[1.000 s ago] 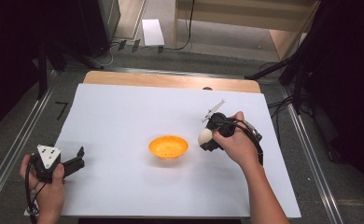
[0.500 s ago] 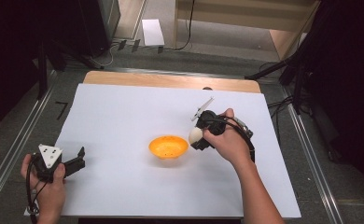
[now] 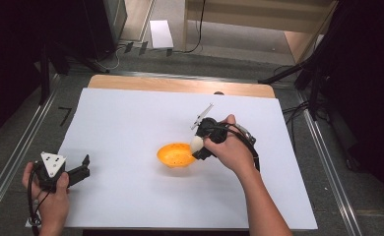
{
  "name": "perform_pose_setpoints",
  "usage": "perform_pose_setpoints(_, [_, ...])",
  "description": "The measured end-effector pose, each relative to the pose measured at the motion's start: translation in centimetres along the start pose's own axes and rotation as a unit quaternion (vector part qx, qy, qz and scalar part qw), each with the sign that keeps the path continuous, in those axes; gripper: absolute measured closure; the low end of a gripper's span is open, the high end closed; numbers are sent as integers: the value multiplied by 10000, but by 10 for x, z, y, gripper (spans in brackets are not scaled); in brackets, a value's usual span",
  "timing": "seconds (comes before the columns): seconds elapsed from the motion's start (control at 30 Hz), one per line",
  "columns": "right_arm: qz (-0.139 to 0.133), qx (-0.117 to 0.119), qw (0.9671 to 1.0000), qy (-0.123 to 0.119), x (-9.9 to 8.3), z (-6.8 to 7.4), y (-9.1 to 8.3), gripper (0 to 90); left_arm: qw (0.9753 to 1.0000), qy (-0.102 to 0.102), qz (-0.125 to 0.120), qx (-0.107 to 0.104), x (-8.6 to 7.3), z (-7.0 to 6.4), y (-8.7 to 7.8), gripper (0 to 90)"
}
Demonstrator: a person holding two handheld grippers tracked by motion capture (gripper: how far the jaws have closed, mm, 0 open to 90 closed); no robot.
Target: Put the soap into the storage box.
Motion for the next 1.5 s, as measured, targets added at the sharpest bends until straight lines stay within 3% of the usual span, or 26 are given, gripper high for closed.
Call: perform_pose_setpoints(1.5, [65, 227, 9987, -441, 30, 29, 25, 248, 10000, -14, 35, -26, 0, 0, 1, 68])
Point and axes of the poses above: each handheld gripper's, and its own axes: y roughly forward along the jaws, x roughly out of its top, z roughly to its left, the point moved 10 cm from there along y, roughly forward along the jaws, and after that the axes turned 8 degrees about -z, right-handed, at the moved point
